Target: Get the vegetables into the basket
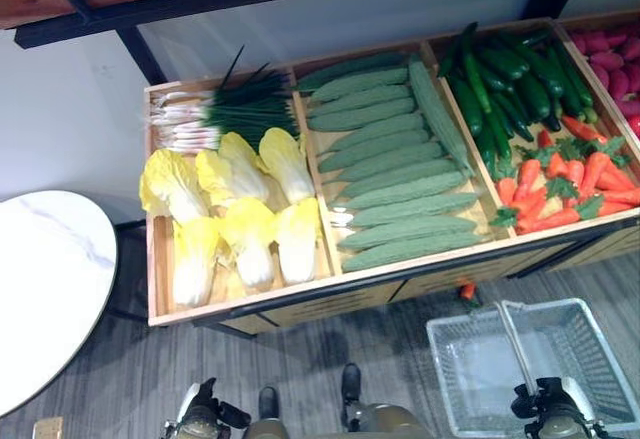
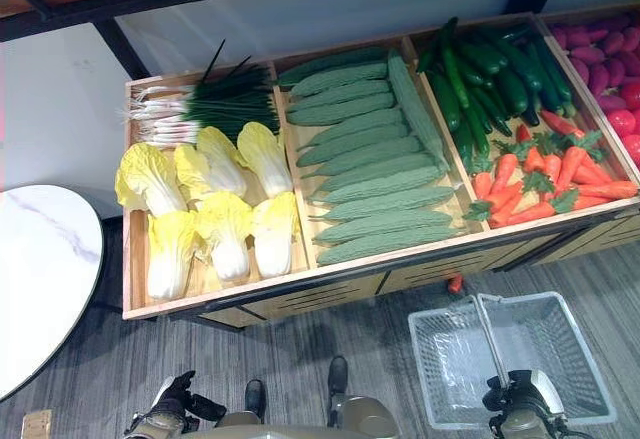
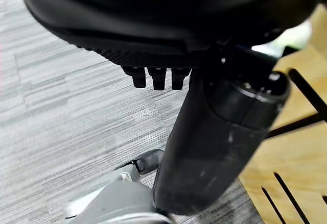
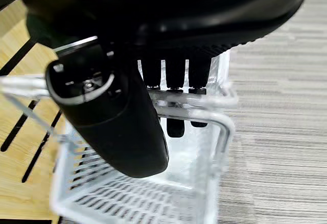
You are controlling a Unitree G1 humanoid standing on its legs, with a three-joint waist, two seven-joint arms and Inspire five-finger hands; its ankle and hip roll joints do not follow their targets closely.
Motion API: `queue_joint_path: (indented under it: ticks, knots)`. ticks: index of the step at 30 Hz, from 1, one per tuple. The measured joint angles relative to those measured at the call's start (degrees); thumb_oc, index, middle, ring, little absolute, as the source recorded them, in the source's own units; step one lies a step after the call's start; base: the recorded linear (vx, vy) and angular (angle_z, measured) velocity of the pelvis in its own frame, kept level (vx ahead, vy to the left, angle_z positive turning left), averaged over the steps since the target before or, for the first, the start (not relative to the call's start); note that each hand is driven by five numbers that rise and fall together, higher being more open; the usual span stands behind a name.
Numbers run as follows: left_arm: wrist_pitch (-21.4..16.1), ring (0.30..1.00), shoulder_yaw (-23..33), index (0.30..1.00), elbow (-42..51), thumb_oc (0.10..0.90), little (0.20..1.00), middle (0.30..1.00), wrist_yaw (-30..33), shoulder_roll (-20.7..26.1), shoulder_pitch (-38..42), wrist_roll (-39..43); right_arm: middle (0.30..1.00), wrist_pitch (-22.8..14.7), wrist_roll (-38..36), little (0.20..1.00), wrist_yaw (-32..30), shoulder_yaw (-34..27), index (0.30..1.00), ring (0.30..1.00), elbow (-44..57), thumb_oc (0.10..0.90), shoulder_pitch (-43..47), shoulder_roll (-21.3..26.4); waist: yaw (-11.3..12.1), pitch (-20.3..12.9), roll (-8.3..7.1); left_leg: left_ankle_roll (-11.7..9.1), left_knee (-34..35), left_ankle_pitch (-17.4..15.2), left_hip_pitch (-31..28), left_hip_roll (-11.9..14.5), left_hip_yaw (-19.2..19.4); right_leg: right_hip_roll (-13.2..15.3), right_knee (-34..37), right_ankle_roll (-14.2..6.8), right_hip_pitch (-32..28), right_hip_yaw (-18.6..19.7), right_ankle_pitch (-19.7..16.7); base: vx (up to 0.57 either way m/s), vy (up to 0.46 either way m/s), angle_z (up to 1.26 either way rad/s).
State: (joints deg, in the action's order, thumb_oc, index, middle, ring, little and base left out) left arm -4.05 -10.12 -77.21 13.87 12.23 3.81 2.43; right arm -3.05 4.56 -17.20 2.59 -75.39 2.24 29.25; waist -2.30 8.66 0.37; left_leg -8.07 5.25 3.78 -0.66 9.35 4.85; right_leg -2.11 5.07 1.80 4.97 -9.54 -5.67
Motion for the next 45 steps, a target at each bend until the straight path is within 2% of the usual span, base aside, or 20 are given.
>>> queue_joint_path:
  ticks: [1,3,5,9,17,20,22,23,25,27,32,35,38,39,40,41,42,45]
  knots:
    - [0.0,1.0,2.9,1.0,-0.1,0.9,1.0,1.0,0.1,-0.7,-0.7,1.3,0.3,0.5,0.0,0.3,-0.3,0.0,0.3,0.3,-0.1,0.4,-0.2,0.0,0.0,0.0,0.62,0.3,-0.1,0.3,-0.6,0.0,0.0,0.0,0.0,-0.2,-0.2,0.0,-0.3,0.0,0.038,-0.04]
    - [0.1,1.0,3.4,1.0,-0.1,0.9,1.0,1.0,0.1,-1.2,-0.7,2.5,0.3,0.5,0.0,0.3,-0.3,0.0,0.3,0.3,-0.1,0.4,-0.5,0.0,-0.1,0.1,1.92,0.4,-0.3,-0.4,-0.9,-0.2,0.1,0.2,0.0,-0.7,-0.1,0.0,-0.7,0.0,0.052,0.0]
    - [0.1,1.0,4.2,1.0,-0.4,0.9,1.0,1.0,0.9,-0.9,-0.6,3.4,0.3,0.6,0.1,0.3,-0.3,0.0,0.3,0.3,-0.5,0.4,-0.7,-1.1,0.1,0.8,1.27,1.5,-0.3,-1.4,-0.8,-2.2,0.1,2.3,0.0,-2.4,0.0,0.1,-1.4,-0.01,0.054,0.04]
    - [0.5,1.0,4.2,1.0,-1.3,0.9,1.0,1.0,1.6,0.1,-1.0,3.4,0.3,0.6,0.1,0.3,-0.3,0.0,0.3,0.3,-1.9,0.4,-0.7,-2.1,0.1,0.9,1.27,3.4,-0.3,-1.9,-0.9,-4.4,0.1,4.7,0.0,-3.7,-0.1,0.2,-1.8,0.0,0.027,0.03]
    - [0.3,1.0,6.8,1.0,-1.2,0.9,1.0,1.0,2.4,1.7,-1.4,4.0,0.3,0.5,0.1,0.3,-0.3,0.0,0.3,0.3,-2.4,0.4,-0.4,-3.8,0.2,0.9,1.28,4.0,-0.4,-2.2,-2.1,-4.9,0.0,5.1,0.0,-4.0,-1.3,0.1,-1.8,0.0,0.0,0.0]
    - [-0.1,1.0,9.5,1.0,-1.2,0.9,1.0,1.0,2.6,1.7,-1.4,5.7,0.3,0.4,0.1,0.3,-0.4,0.0,0.3,0.3,-2.4,0.4,-0.5,-3.8,0.2,0.9,1.29,4.1,-0.5,-2.3,-2.5,-4.9,0.0,5.0,0.2,-4.6,-1.8,0.2,-1.2,0.02,-0.003,0.0]
    - [-0.1,1.0,13.4,1.0,-1.2,0.9,1.0,1.0,3.1,1.6,-1.4,8.6,0.3,0.2,0.1,0.3,-0.5,-0.1,0.3,0.3,-2.4,0.4,-0.5,-3.8,0.3,0.9,1.25,4.1,-0.6,-2.4,-2.7,-4.8,0.0,5.0,0.2,-4.6,-2.0,0.2,-1.1,0.02,-0.011,-0.01]
    - [-0.6,1.0,19.6,1.0,-1.2,0.9,1.0,1.0,5.0,1.7,-0.9,13.3,0.3,-0.1,0.1,0.3,-1.1,-0.1,0.3,0.3,-2.1,0.4,-0.5,-3.8,0.4,0.8,1.16,4.1,-0.8,-2.5,-2.8,-4.7,0.1,4.9,0.2,-4.6,-2.1,0.3,-1.1,0.04,-0.025,-0.03]
    - [-1.0,1.0,22.9,1.0,-1.2,0.9,1.0,1.0,8.0,2.3,-0.5,16.9,0.3,-0.2,0.2,0.3,-1.6,-0.1,0.3,0.3,-1.9,0.4,-0.5,-3.8,0.7,0.6,1.09,4.0,-0.9,-2.6,-2.8,-4.7,0.2,4.9,0.2,-4.6,-2.1,0.4,-1.1,0.02,-0.009,-0.02]
    - [-1.4,1.0,29.0,1.0,-1.8,0.9,1.0,1.0,12.7,3.9,0.7,21.1,0.3,0.1,0.5,0.3,-2.2,0.0,0.3,0.3,-1.9,0.4,-0.5,-4.0,1.2,0.2,0.76,3.9,-1.2,-2.7,-2.9,-4.5,0.4,4.6,0.0,-4.5,-2.2,0.7,-1.2,0.02,-0.011,-0.05]
    - [-1.6,1.0,29.7,1.0,-0.2,0.9,1.0,1.0,22.0,10.2,1.5,20.5,0.3,-0.2,2.6,0.3,-2.7,0.5,0.3,0.3,-2.5,0.4,-0.6,-4.1,1.5,-0.6,-0.38,3.9,-1.3,-2.7,-2.9,-4.4,0.4,4.5,0.0,-3.9,-2.3,0.7,-1.6,0.0,-0.002,-0.01]
    - [-2.8,1.0,25.9,1.0,6.3,0.9,1.0,1.0,28.3,13.8,1.2,16.4,0.3,-0.9,4.1,0.3,-3.2,1.0,0.3,0.3,-2.4,0.4,-1.3,-4.3,1.6,-1.3,-1.48,3.9,-1.3,-2.7,-3.0,-4.4,0.5,4.5,0.0,-4.0,-2.3,0.9,-1.7,0.0,-0.002,-0.01]
    - [-3.0,1.0,21.5,1.0,21.9,0.9,1.0,1.0,31.6,14.3,-1.2,11.3,0.3,-1.8,4.1,0.3,-3.7,1.9,0.3,0.3,-2.3,0.4,-2.9,-4.6,2.9,-1.5,-2.09,3.8,-1.3,-2.7,-3.0,-4.5,0.5,4.6,0.0,-4.2,-2.3,0.9,-1.7,0.0,0.0,0.0]
    - [-4.5,1.0,20.2,1.0,26.2,0.9,1.0,1.0,31.9,14.4,-2.0,8.4,0.3,-1.9,4.1,0.3,-3.7,2.0,0.3,0.3,-2.4,0.4,-3.0,-4.8,2.9,-1.7,-2.19,3.8,-1.2,-2.7,-3.0,-4.5,0.5,4.6,0.0,-4.2,-2.3,0.9,-1.7,0.0,0.0,0.0]
    - [-4.4,1.0,19.7,1.0,30.5,0.9,1.0,1.0,32.2,14.4,-2.5,6.8,0.3,-2.0,4.1,0.3,-3.7,2.0,0.3,0.3,-2.1,0.4,-3.1,-4.9,2.9,-1.7,-2.18,3.8,-1.2,-2.6,-3.2,-4.5,0.5,4.6,0.0,-4.2,-2.4,0.9,-1.7,0.01,-0.008,0.03]
    - [-4.4,1.0,17.8,1.0,46.6,0.9,1.0,1.0,33.2,13.5,-6.6,4.6,0.3,-2.3,4.1,0.3,-3.8,1.9,0.3,0.3,-1.0,0.4,-4.6,-5.0,3.0,-1.6,-2.36,3.8,-0.9,-2.6,-3.0,-4.6,0.2,4.7,0.0,-4.2,-2.5,0.7,-1.7,0.0,-0.006,0.08]
    - [-6.3,1.0,16.5,1.0,49.5,0.9,1.0,1.0,33.1,13.5,-6.6,1.6,0.3,-2.2,4.1,0.3,-3.8,1.9,0.3,0.3,-0.9,0.4,-4.6,-5.1,2.9,-1.7,-2.19,3.8,-0.6,-2.4,-3.5,-4.6,0.0,4.7,0.0,-4.1,-2.8,0.3,-1.7,0.0,0.002,0.1]
    - [-6.5,1.0,14.9,1.0,57.4,0.9,1.0,1.0,31.4,13.4,-6.4,-0.2,0.3,-2.0,4.1,0.3,-3.8,1.9,0.3,0.3,-0.4,0.4,-5.0,-5.2,2.4,-1.7,-2.07,3.8,-0.4,-2.4,-3.9,-4.6,0.0,4.7,0.1,-4.1,-3.1,0.3,-1.7,0.0,0.001,0.01]
